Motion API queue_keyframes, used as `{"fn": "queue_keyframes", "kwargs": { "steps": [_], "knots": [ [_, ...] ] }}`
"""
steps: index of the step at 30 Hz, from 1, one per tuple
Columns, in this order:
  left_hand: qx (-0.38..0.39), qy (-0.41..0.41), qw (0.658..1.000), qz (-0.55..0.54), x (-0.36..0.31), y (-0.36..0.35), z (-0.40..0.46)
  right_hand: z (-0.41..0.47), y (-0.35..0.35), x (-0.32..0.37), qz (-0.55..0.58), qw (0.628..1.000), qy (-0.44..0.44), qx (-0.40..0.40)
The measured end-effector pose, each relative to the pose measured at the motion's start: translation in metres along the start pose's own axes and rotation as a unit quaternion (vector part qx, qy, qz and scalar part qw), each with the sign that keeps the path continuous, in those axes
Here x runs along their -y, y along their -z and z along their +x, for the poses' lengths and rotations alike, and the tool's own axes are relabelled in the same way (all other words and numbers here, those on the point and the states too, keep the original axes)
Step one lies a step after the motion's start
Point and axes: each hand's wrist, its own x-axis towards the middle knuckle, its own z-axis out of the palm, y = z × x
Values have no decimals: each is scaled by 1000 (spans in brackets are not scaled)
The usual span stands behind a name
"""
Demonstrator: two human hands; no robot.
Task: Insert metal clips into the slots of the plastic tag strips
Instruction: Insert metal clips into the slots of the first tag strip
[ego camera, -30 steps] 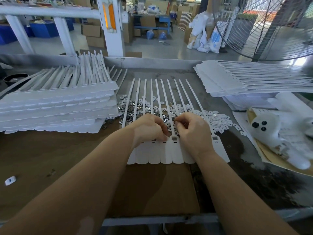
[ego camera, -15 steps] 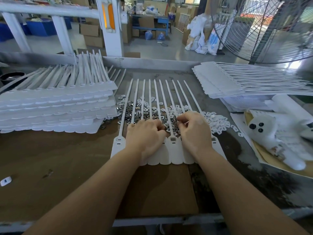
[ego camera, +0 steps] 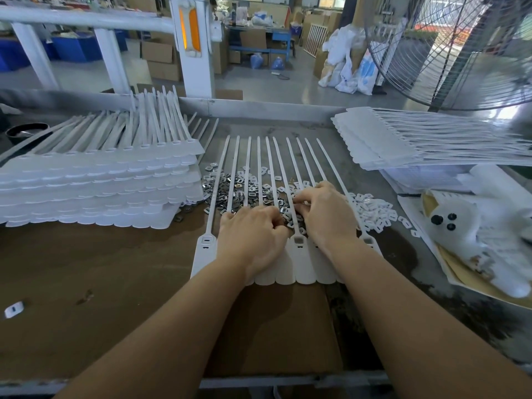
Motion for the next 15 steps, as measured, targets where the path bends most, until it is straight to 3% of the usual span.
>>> {"fn": "queue_keyframes", "kwargs": {
  "steps": [9, 15],
  "knots": [
    [5, -2, 1000, -4, 1, 0, 1, -21, 10, -5, 110, 992, 20, -54],
    [9, 1, 1000, -8, 1, 2, 0, -31, 20, -6, 151, 988, -3, 25]
  ]
}}
